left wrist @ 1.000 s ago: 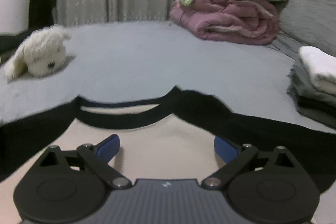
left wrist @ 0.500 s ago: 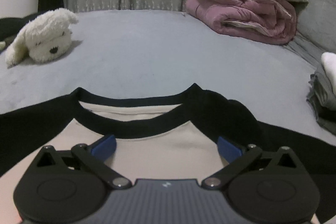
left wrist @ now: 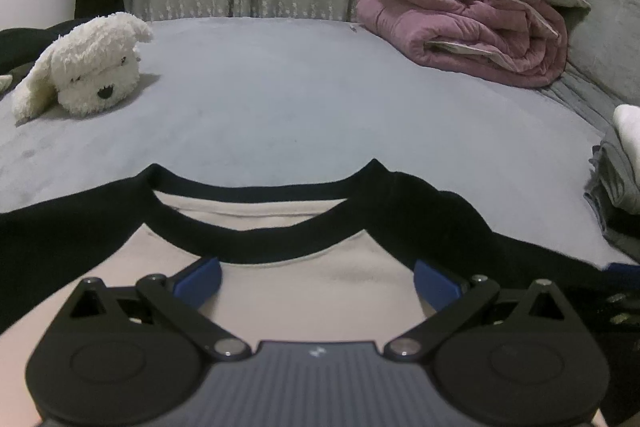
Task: Fold clothes
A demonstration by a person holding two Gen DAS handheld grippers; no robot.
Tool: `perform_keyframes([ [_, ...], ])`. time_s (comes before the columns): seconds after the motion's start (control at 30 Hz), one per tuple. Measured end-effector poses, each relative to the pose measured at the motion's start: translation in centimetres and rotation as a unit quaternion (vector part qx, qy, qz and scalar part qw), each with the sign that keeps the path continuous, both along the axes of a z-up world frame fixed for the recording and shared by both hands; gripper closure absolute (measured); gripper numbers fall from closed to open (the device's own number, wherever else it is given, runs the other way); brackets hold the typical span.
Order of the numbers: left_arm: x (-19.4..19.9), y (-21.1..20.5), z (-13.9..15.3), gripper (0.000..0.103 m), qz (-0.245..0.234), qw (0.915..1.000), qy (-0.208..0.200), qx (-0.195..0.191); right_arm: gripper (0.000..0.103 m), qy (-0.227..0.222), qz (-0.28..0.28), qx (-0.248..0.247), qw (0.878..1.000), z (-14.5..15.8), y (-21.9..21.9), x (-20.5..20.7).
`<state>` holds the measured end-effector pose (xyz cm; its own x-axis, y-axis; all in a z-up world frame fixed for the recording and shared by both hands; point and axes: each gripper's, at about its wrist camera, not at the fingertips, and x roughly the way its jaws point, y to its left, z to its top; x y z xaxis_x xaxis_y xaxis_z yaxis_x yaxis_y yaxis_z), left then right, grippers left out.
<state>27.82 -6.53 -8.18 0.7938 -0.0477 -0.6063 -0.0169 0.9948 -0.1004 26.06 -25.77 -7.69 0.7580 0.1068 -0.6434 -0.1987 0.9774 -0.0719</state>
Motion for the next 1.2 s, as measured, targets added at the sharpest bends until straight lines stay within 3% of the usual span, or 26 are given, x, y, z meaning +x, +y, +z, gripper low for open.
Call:
perform_keyframes([
  [0.07, 0.0, 0.0, 0.0, 0.0, -0.001, 1.0, 0.0, 0.0, 0.074, -0.017, 0.023, -0.007, 1.0, -0.6, 0.5, -0.1],
  [0.1, 0.0, 0.0, 0.0, 0.0, -0.001, 1.0, 0.0, -0.001, 0.081, -0.024, 0.027, -0.008, 0.999, -0.8, 0.5, -0.3],
  [0.13, 0.0, 0.0, 0.0, 0.0, -0.001, 1.0, 0.0, -0.002, 0.097, -0.029, 0.023, -0.012, 0.999, -0.8, 0.4, -0.5],
  [0.23, 0.0, 0.1, 0.1, 0.0, -0.002, 1.0, 0.0, -0.006, 0.101, -0.03, 0.025, -0.006, 0.999, -0.5, -0.5, -0.5],
  [0.37, 0.0, -0.2, 0.1, 0.0, -0.002, 1.0, 0.001, 0.002, 0.102, -0.062, -0.012, -0.077, 0.995, -0.1, -1.2, 0.3],
  [0.43, 0.0, -0.3, 0.1, 0.0, -0.002, 1.0, 0.001, 0.005, 0.103, -0.065, -0.031, -0.079, 0.994, -0.3, -2.1, 0.9],
  [0.53, 0.0, -0.3, 0.0, 0.0, -0.002, 1.0, 0.001, 0.008, 0.103, -0.071, -0.07, -0.124, 0.987, -1.7, -2.9, 1.9],
  [0.63, 0.0, -0.3, 0.1, 0.0, -0.002, 1.0, 0.001, 0.008, 0.102, -0.067, -0.086, -0.05, 0.993, -0.6, -5.4, 1.6],
  [0.67, 0.0, -0.3, 0.1, 0.0, -0.002, 1.0, 0.001, 0.008, 0.089, -0.069, -0.089, -0.026, 0.993, 0.1, -6.0, 1.2],
  [0.7, 0.0, -0.3, 0.1, 0.0, -0.002, 1.0, 0.001, 0.008, 0.086, -0.07, -0.086, -0.011, 0.994, 0.7, -6.4, 0.7],
  [0.77, 0.0, -0.2, 0.1, 0.0, -0.003, 1.0, 0.0, 0.007, 0.059, -0.066, -0.07, 0.009, 0.995, 1.6, -6.8, -0.5],
  [0.8, -0.1, -0.2, 0.2, 0.0, -0.004, 1.0, 0.0, 0.006, 0.054, -0.064, -0.055, 0.018, 0.996, 2.0, -7.0, -1.3],
  [0.97, -0.5, -0.3, 0.8, 0.001, -0.02, 0.9998, -0.006, -0.004, 0.053, -0.056, 0.032, 0.042, 0.997, 2.8, -6.9, -5.8],
  [1.1, -1.2, -1.3, 1.2, 0.001, -0.056, 0.9981, -0.026, -0.005, 0.053, -0.061, 0.109, 0.058, 0.99, 1.9, -6.0, -9.2],
  [1.2, -1.8, -2.7, 1.3, 0.001, -0.1, 0.9938, -0.048, 0.012, 0.053, -0.057, 0.151, 0.03, 0.986, 0.8, -3.9, -9.4],
])
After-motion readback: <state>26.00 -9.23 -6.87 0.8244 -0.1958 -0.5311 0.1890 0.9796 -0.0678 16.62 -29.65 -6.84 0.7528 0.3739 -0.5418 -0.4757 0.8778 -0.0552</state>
